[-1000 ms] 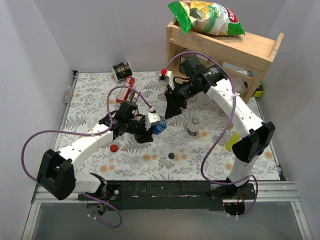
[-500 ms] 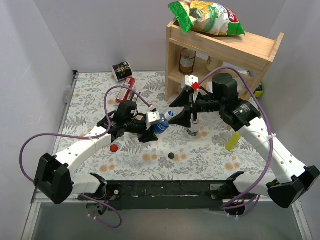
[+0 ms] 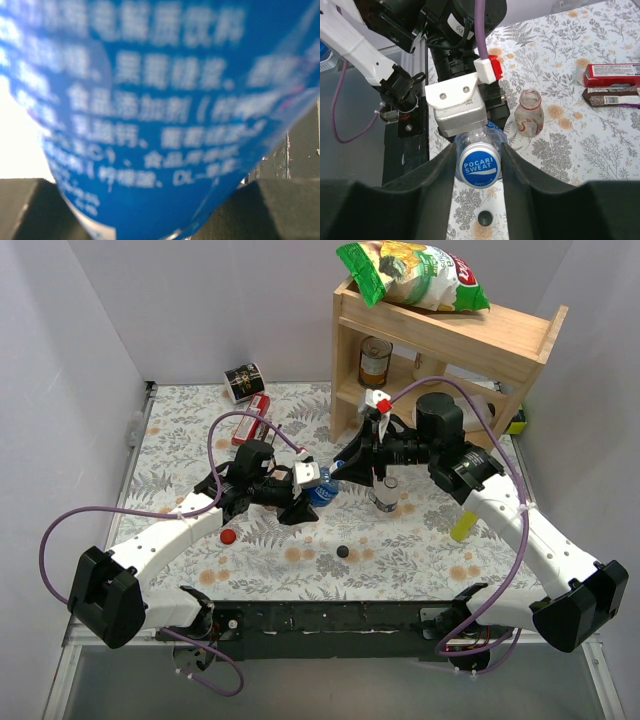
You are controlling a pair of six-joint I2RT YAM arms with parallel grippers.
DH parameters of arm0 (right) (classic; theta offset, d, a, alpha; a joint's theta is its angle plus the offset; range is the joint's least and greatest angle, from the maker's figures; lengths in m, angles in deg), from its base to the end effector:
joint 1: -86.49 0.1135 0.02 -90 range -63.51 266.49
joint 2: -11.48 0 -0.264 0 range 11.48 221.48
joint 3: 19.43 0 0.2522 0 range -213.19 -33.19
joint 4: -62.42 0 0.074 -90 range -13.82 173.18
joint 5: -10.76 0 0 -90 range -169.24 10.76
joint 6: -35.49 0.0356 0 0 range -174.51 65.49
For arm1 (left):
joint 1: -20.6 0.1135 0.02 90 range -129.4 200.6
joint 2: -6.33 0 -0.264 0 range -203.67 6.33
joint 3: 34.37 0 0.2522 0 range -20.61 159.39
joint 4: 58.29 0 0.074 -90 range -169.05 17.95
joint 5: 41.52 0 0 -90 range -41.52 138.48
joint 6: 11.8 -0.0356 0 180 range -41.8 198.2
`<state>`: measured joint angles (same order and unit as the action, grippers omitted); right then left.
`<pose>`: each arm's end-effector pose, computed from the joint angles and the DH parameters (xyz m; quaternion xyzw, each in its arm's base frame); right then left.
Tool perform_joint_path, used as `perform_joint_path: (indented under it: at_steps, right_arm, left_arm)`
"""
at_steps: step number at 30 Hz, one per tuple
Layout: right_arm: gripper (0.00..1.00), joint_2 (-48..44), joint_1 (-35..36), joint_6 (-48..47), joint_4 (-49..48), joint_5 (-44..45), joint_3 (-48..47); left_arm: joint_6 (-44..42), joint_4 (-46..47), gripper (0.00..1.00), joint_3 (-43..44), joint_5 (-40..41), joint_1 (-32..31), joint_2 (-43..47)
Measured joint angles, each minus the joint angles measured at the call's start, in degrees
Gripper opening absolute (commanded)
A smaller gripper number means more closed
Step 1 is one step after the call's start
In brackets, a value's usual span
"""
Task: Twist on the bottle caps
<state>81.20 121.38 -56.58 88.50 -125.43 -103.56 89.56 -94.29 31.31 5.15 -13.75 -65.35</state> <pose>0.2063 0.1752 0.4039 -0.4610 0.5979 0.4559 0.4714 0.2026 -0.1680 0.2709 0.3163 0.8021 -0.4576 0.2173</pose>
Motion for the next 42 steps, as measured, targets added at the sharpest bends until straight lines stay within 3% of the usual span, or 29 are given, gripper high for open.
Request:
perform_joint_path:
  at_steps: [9,11,17,18,19,20,21,42]
  right_arm:
    - [0.12,0.52,-0.68,2.34,-2.1,-1.22,0.02]
    - [0.01,1.01,-0.76,2.86,-2.49,-0.94,0.02]
    - [0.01,4.15,-0.9,6.27,-1.46,6.67,-3.65]
    - [0.05,5.42,-1.16,6.73,-1.07,7.54,-5.16]
    - [0.19,6.19,-1.36,7.04,-0.94,7.89,-5.92]
    - [0.42,6.88,-1.68,7.41,-1.01,7.76,-6.47]
    - [0.47,7.17,-2.16,7.85,-1.11,7.21,-6.56]
    - [0.51,6.99,-4.9,14.64,-10.12,-0.37,-2.78]
  left_arm:
    - [0.83,0.33,0.0,0.0,-0.79,0.0,0.0]
    - [1.95,0.42,0.0,0.0,-0.42,0.07,-0.04]
    - [11.39,5.46,0.0,-0.04,4.76,0.09,-1.18]
    - [12.46,6.34,0.0,0.0,5.16,0.09,-1.36]
    - [13.31,6.91,0.0,0.11,5.57,0.13,-1.55]
    - [13.66,7.1,0.0,0.26,5.49,0.35,-1.75]
    - [13.49,7.02,0.0,0.28,5.07,0.57,-1.84]
    - [12.26,7.48,0.0,0.2,0.24,3.15,-0.63]
